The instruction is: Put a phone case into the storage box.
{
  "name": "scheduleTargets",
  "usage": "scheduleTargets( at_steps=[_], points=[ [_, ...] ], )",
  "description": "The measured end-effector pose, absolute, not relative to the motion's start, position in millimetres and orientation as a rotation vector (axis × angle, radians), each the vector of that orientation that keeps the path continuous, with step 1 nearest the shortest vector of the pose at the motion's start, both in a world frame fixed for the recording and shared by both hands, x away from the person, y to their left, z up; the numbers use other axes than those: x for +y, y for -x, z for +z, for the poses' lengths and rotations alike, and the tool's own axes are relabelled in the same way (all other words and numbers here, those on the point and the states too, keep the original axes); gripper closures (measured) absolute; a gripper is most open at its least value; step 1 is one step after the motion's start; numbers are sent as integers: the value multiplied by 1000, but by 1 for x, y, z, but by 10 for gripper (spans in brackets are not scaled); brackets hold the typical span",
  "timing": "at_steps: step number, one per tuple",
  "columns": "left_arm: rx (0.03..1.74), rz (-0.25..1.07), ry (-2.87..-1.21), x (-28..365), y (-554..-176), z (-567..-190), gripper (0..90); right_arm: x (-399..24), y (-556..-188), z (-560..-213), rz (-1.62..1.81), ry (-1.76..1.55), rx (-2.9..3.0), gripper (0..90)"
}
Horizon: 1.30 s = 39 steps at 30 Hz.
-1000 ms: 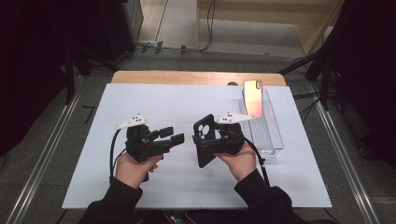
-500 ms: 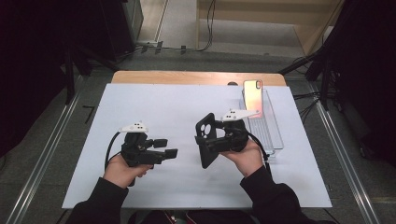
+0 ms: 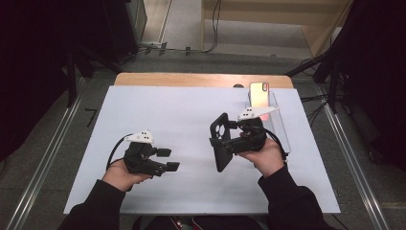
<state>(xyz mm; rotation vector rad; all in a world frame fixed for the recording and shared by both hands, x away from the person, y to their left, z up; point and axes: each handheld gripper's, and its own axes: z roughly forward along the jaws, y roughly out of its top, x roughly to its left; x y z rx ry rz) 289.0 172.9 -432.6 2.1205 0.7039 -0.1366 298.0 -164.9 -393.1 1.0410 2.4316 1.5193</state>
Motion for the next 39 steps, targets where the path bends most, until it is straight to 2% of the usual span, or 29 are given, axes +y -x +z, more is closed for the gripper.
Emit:
scheduleTargets(
  at_steps=[12, 21, 39],
  points=[
    [717, -165, -2136, 180, -290, -442, 321, -199, -300, -373, 1519, -1078, 2366, 124],
    [723, -140, -2130, 185, -286, -443, 321, -227, -306, -361, 1506, -1161, 2255, 124],
    [762, -134, -2102, 194, -285, -445, 321, -269, -337, -365, 1395, -1382, 1992, 125]
  ],
)
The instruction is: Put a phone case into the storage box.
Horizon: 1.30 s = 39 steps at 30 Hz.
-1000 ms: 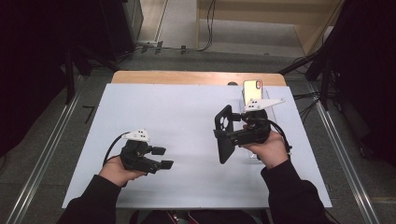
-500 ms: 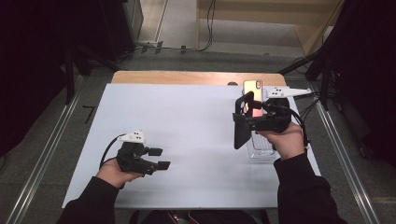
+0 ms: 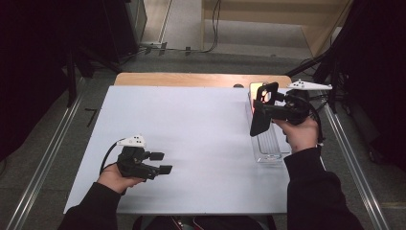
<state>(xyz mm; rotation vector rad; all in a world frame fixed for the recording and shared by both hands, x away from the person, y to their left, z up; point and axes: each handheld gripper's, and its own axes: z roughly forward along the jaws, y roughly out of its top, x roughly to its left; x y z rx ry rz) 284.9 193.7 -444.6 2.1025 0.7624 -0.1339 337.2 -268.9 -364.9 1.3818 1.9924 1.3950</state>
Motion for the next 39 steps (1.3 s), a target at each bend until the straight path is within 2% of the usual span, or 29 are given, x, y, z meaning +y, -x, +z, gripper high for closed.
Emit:
scheduleTargets(
  at_steps=[12, 39],
  points=[
    [759, -133, -2093, 196, -284, -442, 321, -282, -362, -373, 1283, -1476, 1845, 126],
    [747, -95, -2070, 197, -278, -435, 322, -277, -416, -434, 1043, -1622, 1742, 128]
  ],
)
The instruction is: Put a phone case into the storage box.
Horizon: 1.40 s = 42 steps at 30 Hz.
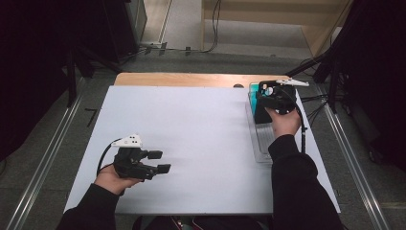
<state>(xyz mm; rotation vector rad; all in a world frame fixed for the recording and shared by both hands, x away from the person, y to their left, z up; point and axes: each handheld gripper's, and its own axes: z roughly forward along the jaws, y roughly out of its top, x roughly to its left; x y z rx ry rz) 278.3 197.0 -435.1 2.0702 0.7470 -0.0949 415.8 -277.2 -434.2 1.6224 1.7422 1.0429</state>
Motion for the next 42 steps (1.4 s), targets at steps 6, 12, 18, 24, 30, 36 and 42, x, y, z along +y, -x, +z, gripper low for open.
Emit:
scheduleTargets(
  at_steps=[6, 12, 18, 24, 30, 36, 42],
  points=[
    [749, -97, -2078, 197, -279, -437, 322, -277, -427, -445, 1022, -1646, 1735, 130],
    [751, -103, -2076, 196, -280, -438, 322, -273, -438, -449, 1008, -1647, 1730, 131],
    [752, -106, -2075, 196, -280, -438, 322, -269, -449, -450, 1009, -1657, 1698, 132],
    [749, -111, -2075, 196, -281, -439, 323, -265, -458, -450, 1010, -1653, 1683, 131],
    [757, -116, -2075, 197, -282, -441, 323, -265, -463, -450, 1019, -1646, 1658, 128],
    [764, -120, -2076, 196, -283, -442, 323, -263, -462, -452, 1019, -1614, 1672, 116],
    [774, -121, -2072, 198, -284, -443, 323, -262, -463, -453, 1013, -1613, 1670, 107]
  ],
)
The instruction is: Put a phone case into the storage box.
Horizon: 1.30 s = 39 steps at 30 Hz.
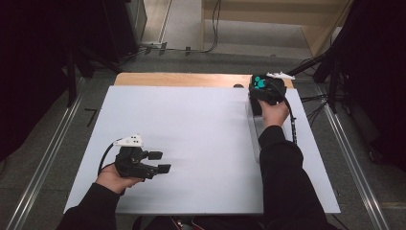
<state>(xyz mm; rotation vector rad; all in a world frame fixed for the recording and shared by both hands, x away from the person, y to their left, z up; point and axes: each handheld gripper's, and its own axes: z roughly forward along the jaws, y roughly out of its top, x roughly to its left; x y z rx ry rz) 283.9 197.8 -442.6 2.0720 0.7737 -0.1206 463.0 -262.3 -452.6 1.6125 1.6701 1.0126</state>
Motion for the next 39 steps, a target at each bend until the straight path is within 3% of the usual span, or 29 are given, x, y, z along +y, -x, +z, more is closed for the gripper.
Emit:
scheduleTargets(
  at_steps=[8, 11, 39],
  points=[
    [770, -125, -2070, 197, -284, -443, 323, -266, -465, -455, 1059, -1636, 1677, 73],
    [774, -124, -2069, 197, -284, -443, 322, -267, -466, -457, 1073, -1655, 1679, 18],
    [801, -125, -2061, 199, -287, -443, 322, -276, -447, -431, 1090, -1681, 1761, 18]
  ],
)
